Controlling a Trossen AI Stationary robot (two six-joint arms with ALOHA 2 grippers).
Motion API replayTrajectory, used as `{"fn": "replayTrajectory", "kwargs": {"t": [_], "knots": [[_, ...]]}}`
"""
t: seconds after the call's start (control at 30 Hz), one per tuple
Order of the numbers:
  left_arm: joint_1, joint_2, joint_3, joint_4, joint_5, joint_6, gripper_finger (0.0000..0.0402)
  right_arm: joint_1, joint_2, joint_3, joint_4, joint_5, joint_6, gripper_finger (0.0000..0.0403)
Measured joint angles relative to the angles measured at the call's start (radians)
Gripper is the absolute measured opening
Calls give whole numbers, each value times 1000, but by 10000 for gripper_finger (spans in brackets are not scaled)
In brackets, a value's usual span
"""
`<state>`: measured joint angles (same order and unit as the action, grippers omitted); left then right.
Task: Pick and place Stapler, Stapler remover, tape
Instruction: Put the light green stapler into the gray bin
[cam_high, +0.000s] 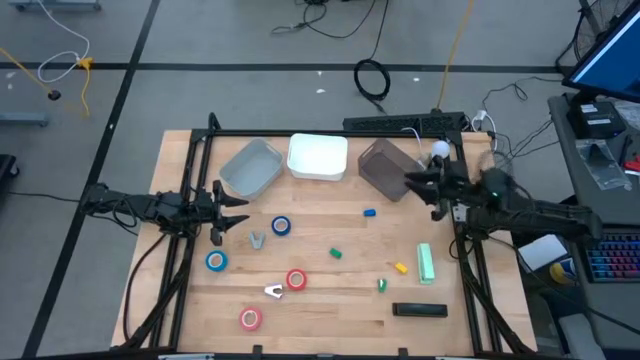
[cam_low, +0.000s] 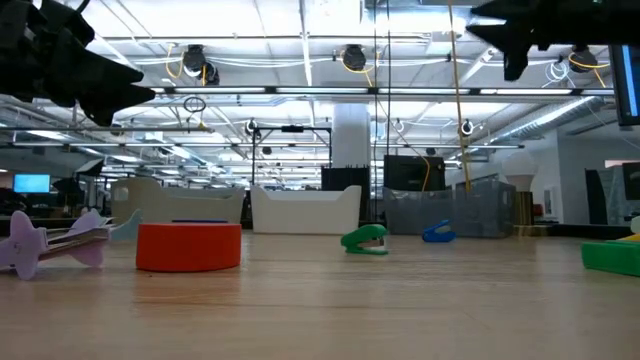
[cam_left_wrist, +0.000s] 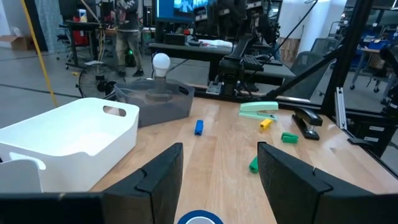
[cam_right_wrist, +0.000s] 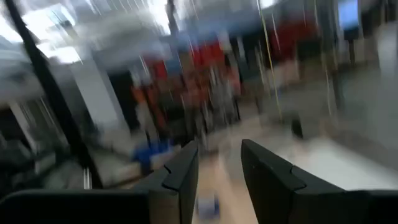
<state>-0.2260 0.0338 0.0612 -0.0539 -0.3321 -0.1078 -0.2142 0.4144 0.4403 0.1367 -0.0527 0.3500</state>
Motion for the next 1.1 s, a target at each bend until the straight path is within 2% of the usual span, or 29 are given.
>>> {"fn": "replayTrajectory", "kwargs": {"t": [0.1,0.27,0.47,0.6,0.7,0.9,1.1], "knots": [[0,0,0,-2,0,0,207,0,80,116,-195,-14,97,116],[0,1,0,-3,0,0,207,0,184,259,-466,-142,267,116],[0,1,0,-5,0,0,207,5,257,362,-778,-239,479,116],[0,1,0,-5,0,0,207,39,296,405,-962,-240,599,116],[0,1,0,-7,0,0,207,69,318,418,-1044,-287,719,110],[0,1,0,-33,0,-1,207,152,340,419,-1077,-433,993,79],[0,1,0,-33,0,-1,207,250,335,419,-1158,-452,1217,48]]}}
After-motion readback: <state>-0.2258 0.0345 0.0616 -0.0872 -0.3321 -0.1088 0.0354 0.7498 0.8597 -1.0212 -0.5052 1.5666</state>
